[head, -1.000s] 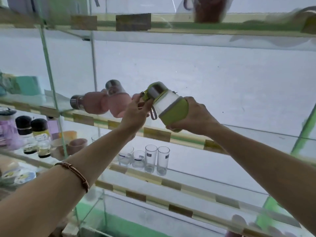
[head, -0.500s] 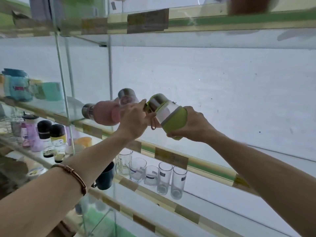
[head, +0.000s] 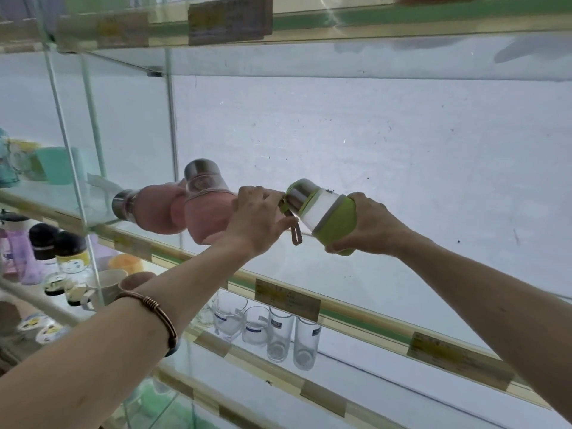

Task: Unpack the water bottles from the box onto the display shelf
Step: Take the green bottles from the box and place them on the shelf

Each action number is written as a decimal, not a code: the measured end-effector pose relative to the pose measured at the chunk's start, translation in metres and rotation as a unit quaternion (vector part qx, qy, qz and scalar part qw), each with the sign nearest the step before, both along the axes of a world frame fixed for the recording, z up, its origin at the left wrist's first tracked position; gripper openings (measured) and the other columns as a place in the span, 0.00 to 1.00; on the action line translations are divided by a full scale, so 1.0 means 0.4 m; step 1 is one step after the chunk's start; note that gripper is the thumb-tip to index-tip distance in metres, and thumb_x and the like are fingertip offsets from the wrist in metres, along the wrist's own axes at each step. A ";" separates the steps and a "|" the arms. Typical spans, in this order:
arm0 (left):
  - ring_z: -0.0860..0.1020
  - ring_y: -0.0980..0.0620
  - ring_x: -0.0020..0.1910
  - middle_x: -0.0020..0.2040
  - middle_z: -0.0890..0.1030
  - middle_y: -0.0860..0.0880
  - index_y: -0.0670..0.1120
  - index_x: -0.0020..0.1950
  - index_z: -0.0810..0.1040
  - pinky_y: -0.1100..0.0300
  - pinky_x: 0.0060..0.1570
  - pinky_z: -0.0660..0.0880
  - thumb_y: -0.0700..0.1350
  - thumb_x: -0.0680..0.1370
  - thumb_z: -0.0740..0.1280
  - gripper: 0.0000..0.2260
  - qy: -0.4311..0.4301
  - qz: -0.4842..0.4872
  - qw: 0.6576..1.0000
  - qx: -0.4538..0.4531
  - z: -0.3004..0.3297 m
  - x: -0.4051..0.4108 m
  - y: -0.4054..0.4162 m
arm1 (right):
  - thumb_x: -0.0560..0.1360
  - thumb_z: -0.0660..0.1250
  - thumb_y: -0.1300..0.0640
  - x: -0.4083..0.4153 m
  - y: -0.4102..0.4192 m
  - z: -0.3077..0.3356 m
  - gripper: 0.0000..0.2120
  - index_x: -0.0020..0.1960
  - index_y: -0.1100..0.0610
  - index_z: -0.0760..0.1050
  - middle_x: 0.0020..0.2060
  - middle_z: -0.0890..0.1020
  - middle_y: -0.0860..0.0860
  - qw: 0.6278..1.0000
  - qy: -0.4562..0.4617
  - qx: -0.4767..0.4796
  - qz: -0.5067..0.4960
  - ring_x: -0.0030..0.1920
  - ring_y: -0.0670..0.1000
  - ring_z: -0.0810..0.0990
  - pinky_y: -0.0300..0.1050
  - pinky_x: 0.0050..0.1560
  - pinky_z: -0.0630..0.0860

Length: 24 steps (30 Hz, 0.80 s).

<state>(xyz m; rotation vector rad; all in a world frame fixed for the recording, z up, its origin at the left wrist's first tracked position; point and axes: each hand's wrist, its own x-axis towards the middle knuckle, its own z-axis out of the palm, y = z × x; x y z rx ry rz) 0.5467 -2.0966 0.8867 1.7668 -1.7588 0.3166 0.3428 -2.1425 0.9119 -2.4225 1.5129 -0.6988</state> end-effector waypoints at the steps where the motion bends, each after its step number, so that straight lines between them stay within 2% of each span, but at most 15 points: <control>1: 0.60 0.43 0.66 0.65 0.69 0.45 0.51 0.68 0.71 0.49 0.66 0.60 0.59 0.77 0.63 0.22 -0.003 0.002 1.000 0.009 -0.005 -0.003 -0.007 | 0.57 0.81 0.46 -0.006 0.000 -0.005 0.42 0.65 0.54 0.65 0.56 0.72 0.51 1.000 0.019 -0.005 -0.004 0.55 0.52 0.73 0.52 0.53 0.77; 5: 0.58 0.45 0.69 0.66 0.67 0.48 0.50 0.66 0.73 0.50 0.70 0.56 0.58 0.76 0.65 0.22 -0.017 -0.011 1.000 0.008 -0.021 -0.018 -0.025 | 0.62 0.79 0.47 0.004 0.009 -0.019 0.45 0.71 0.57 0.60 0.65 0.65 0.54 0.999 0.041 -0.033 0.005 0.63 0.55 0.68 0.48 0.59 0.72; 9: 0.59 0.46 0.69 0.66 0.68 0.49 0.49 0.67 0.72 0.51 0.70 0.56 0.57 0.76 0.65 0.22 -0.017 -0.023 1.000 0.003 -0.019 -0.025 -0.020 | 0.63 0.77 0.40 0.028 0.027 -0.007 0.51 0.75 0.57 0.53 0.71 0.55 0.54 0.997 0.051 -0.055 -0.001 0.71 0.56 0.57 0.48 0.68 0.63; 14: 0.59 0.45 0.69 0.65 0.68 0.47 0.48 0.65 0.73 0.50 0.70 0.58 0.53 0.77 0.65 0.19 0.027 -0.050 0.998 0.009 -0.014 -0.017 0.026 | 0.66 0.75 0.41 0.027 0.072 0.002 0.48 0.75 0.56 0.54 0.71 0.59 0.55 0.996 0.039 -0.081 0.005 0.71 0.55 0.59 0.48 0.68 0.61; 19: 0.66 0.46 0.65 0.62 0.72 0.44 0.45 0.63 0.75 0.52 0.64 0.63 0.48 0.78 0.65 0.15 0.060 -0.081 0.995 -0.012 -0.021 -0.013 0.092 | 0.69 0.73 0.43 0.024 0.163 0.007 0.43 0.75 0.56 0.56 0.71 0.61 0.53 0.997 0.007 -0.078 0.017 0.71 0.52 0.60 0.44 0.65 0.62; 24: 0.74 0.48 0.58 0.59 0.74 0.43 0.43 0.59 0.77 0.58 0.62 0.68 0.40 0.76 0.66 0.12 0.190 -0.143 0.970 -0.054 -0.051 -0.039 0.174 | 0.70 0.72 0.43 0.003 0.288 -0.005 0.38 0.73 0.54 0.60 0.69 0.65 0.50 0.996 -0.044 -0.076 0.014 0.69 0.49 0.63 0.40 0.61 0.62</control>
